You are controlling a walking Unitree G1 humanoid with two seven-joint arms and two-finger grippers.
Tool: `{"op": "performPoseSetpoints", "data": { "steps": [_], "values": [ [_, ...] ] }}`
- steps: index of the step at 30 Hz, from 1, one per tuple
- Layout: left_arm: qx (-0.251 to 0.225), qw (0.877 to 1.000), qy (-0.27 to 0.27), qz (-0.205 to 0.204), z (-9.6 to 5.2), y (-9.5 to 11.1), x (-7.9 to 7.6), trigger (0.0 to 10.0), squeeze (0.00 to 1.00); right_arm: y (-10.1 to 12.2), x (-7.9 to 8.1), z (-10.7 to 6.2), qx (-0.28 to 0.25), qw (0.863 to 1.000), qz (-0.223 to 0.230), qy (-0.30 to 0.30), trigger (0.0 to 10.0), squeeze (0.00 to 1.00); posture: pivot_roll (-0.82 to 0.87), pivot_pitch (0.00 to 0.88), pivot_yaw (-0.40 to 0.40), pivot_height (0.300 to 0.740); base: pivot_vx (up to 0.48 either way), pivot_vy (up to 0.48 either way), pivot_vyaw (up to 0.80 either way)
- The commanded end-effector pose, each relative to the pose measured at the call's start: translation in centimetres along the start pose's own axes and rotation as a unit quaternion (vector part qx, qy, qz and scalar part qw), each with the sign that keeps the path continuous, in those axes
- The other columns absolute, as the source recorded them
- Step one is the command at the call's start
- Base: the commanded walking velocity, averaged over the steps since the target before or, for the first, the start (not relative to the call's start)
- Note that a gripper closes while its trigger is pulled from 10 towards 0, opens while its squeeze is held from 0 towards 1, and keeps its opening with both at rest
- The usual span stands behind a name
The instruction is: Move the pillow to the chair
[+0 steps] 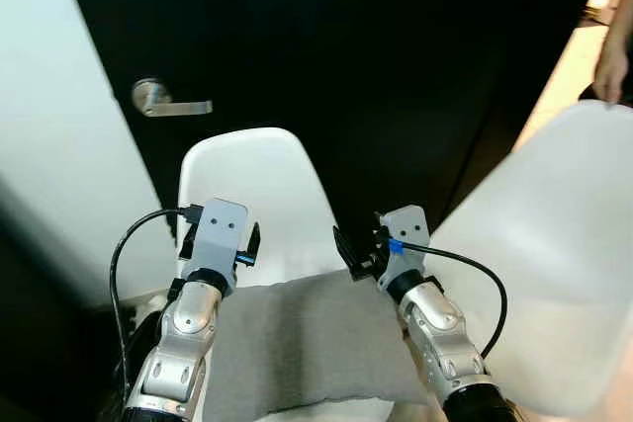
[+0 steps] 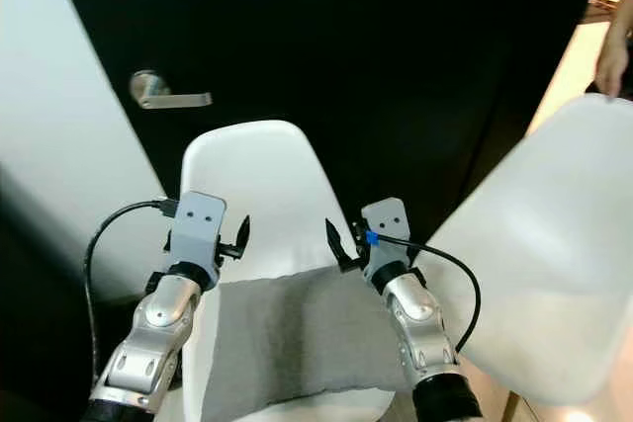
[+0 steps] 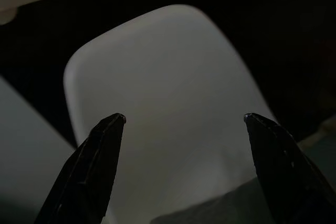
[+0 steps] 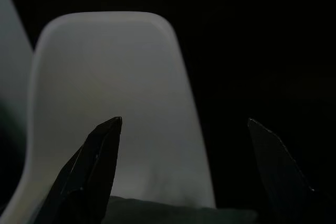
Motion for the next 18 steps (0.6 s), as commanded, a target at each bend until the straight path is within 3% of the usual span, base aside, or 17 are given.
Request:
{"op": "performPoseSetpoints", "data": {
  "steps": [1,6,12,15,18],
  "values": [
    [0.01,1.0,-0.002,0.002,-0.2,-0.6,0.0,10.0,0.0,-0.4,0.1,-0.3,0.007,1.0,0.008,-0.001,10.0,0.0,0.05,0.008,0.022,0.74,0.0,0.0,0.0],
    [0.013,1.0,-0.007,0.003,-0.2,-0.7,-0.1,10.0,0.0,-1.5,0.0,-0.6,0.028,1.0,0.009,-0.009,10.0,0.0,0.05,0.009,0.023,0.74,0.0,0.0,0.0],
    [0.043,0.998,0.003,-0.035,-0.7,-2.4,0.2,10.0,0.0,-5.8,1.2,-2.1,0.127,0.992,-0.009,0.022,10.0,0.0,0.06,0.014,0.022,0.74,0.0,0.0,0.0],
    [0.112,0.982,0.106,-0.11,-2.2,-6.5,3.4,10.0,0.0,-8.9,1.7,-4.0,0.2,0.978,-0.039,0.046,10.0,0.0,0.06,0.018,0.021,0.74,0.0,0.0,0.0],
    [0.19,0.967,0.135,-0.098,-4.5,-10.5,5.2,10.0,0.0,-9.8,1.4,-4.9,0.216,0.976,-0.023,0.027,10.0,0.0,0.05,0.026,0.015,0.74,0.0,0.0,0.0]
  ]
}}
Point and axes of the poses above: a point about 5 cm out from each wrist's last joint towards the gripper, its own z axis pointing out of the wrist towards the gripper, its own y axis along the axis of the wrist's last joint, x = y × z, the point moved 3 cm from there along z, pointing out of the wrist towards the gripper, and after that the axes turned 13 degrees about -z, right-handed, at the moved point
